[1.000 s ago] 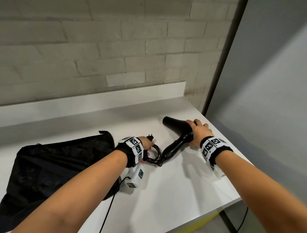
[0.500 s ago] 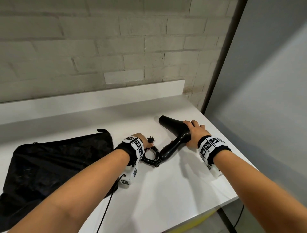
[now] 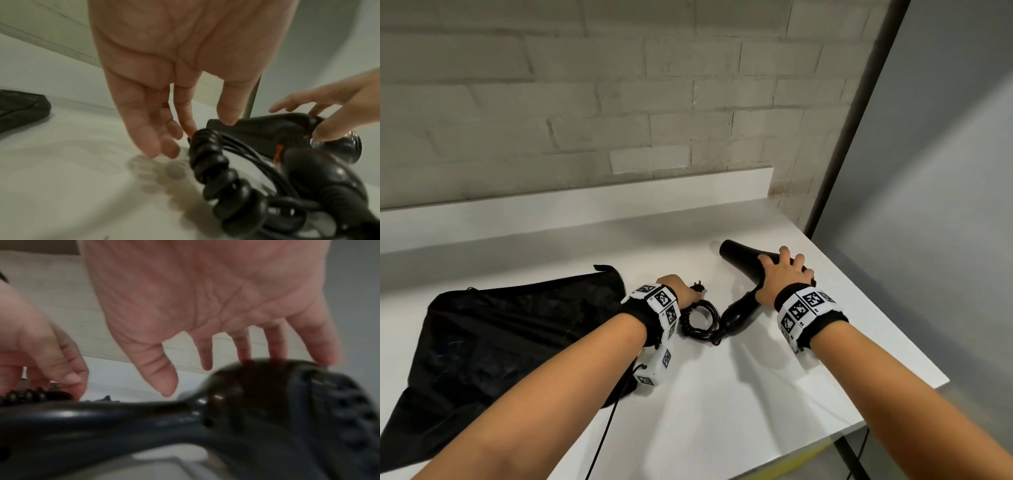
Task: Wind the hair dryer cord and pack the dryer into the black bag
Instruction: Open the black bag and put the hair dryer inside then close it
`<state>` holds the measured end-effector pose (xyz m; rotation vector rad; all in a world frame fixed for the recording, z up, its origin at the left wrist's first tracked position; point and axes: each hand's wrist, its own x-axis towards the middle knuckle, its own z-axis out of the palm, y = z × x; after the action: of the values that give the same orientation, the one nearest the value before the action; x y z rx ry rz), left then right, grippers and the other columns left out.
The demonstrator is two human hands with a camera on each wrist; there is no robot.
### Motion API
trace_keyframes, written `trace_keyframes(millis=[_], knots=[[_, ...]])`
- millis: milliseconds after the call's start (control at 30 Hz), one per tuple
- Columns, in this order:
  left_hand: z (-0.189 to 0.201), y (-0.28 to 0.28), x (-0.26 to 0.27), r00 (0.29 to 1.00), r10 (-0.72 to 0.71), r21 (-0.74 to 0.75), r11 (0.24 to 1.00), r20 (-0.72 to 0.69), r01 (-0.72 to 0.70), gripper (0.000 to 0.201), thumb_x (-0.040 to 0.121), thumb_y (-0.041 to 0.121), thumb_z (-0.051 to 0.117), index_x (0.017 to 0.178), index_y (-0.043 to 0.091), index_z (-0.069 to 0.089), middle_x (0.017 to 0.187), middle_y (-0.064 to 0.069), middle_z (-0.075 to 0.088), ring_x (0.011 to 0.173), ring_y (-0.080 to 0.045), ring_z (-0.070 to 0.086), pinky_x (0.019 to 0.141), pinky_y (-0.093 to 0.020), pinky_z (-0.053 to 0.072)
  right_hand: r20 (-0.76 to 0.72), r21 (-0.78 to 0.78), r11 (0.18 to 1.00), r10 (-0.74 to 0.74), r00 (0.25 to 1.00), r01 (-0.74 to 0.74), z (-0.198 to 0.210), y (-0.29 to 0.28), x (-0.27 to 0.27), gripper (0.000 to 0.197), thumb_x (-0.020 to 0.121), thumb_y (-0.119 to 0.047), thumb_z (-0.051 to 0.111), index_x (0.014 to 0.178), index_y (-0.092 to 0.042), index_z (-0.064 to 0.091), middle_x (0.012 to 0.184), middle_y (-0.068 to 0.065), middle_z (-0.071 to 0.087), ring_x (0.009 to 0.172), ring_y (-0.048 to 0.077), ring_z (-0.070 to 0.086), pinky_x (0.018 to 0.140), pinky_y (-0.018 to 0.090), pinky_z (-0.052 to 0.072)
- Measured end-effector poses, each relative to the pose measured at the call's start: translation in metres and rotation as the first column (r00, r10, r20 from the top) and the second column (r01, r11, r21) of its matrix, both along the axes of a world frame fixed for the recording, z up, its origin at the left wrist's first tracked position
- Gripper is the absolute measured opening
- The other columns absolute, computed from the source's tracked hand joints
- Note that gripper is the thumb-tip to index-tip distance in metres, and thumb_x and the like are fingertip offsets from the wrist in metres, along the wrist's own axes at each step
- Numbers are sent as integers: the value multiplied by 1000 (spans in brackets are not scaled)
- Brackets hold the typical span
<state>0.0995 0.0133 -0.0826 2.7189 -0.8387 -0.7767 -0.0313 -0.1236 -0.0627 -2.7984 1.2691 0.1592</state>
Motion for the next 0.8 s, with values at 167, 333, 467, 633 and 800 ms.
trace_keyframes(millis=[167,333,467,633,800], knots=[[18,34,11,997,-78,1,997,19,78,45,89,43,50,108,5,65,115,-12,65,109,-28,58,77,-28,48,46,-42,993,110,993,-109,15,39,22,59,78,-31,54,132,-19,36,136,12,32,124,38,30,102,52,33],[34,93,31,957,-196,181,971,212,159,49,88,44,48,118,8,60,124,-10,61,117,-25,55,97,-30,44,197,101,942,296,935,-320,25,79,55,44,83,-31,53,124,-16,47,132,10,42,119,32,42,96,42,42],[44,143,62,949,-170,280,956,267,92,52,87,48,50,124,12,56,127,-7,59,118,-24,54,95,-30,43,260,264,824,440,859,-502,26,111,86,37,83,-29,54,119,-17,53,126,7,51,112,24,52,95,34,44],[34,197,109,937,-97,442,895,335,-66,66,82,52,53,140,23,37,139,-8,41,128,-31,44,101,-40,41,212,323,732,562,799,-600,17,144,123,34,87,-22,51,120,-15,53,125,10,53,111,25,52,93,29,39],[10,235,150,927,-7,386,910,374,-149,76,82,41,58,147,24,22,150,-11,25,136,-35,30,110,-45,33,207,342,711,581,787,-614,8,167,165,41,88,-13,48,129,-16,45,136,8,48,123,25,47,103,32,36]])
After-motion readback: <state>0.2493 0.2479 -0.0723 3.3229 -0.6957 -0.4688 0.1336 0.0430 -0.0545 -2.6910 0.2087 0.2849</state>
